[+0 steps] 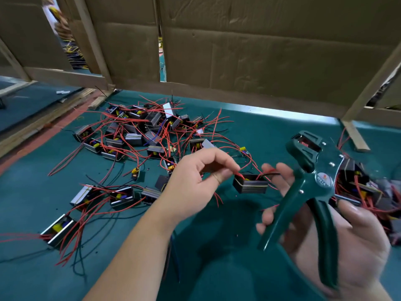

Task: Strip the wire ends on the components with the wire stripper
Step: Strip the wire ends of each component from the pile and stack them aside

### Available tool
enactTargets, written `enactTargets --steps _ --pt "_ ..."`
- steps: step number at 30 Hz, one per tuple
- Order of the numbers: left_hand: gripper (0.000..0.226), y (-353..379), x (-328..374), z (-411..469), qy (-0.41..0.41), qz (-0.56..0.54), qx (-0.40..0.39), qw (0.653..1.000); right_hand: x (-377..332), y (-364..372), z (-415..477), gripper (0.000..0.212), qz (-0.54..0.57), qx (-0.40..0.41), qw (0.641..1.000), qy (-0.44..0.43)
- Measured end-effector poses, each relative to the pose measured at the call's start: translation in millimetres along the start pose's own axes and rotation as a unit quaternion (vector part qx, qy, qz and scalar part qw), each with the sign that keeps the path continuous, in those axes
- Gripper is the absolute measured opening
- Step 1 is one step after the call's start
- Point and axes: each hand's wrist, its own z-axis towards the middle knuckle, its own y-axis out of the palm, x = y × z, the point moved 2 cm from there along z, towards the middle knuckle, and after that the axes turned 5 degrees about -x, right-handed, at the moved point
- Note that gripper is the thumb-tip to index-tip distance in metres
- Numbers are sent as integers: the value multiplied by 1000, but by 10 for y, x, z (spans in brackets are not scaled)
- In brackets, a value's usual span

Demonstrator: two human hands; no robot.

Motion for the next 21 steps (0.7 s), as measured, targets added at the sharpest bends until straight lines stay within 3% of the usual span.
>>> enactTargets --steps 1,3,6,9,11,13,15,17,19,21 --pt "21 -4 2 -3 -6 16 -7 1000 -639 -311 -254 71 -11 -45 999 16" --pt "26 3 16 -4 7 96 -10 995 -769 -738 -286 71 -55 -52 996 -47" --pt "59 47 40 -3 49 192 21 980 -833 -735 -475 39 -134 -108 985 -13" --pt "68 176 59 -39 43 34 9 998 -847 -712 -579 79 -175 -265 948 26" --pt "62 279 79 -35 -4 -164 -16 986 -843 -717 -579 81 -174 -275 944 55" --pt "58 358 52 -21 -41 -258 -20 965 -778 -724 -572 73 -178 -290 938 66" --pt "50 391 25 -15 -78 -276 -48 957 -764 -747 -577 58 -166 -304 935 72" --pt "38 407 12 -25 -120 -266 -108 950 -768 -799 -516 60 -148 -268 946 103" --pt "34 425 -1 -49 -150 -237 -143 949 -763 -763 -480 60 -60 -239 963 106" --pt "28 441 -37 -71 -184 -221 -159 944 -765 -756 -482 60 -94 -240 963 82"
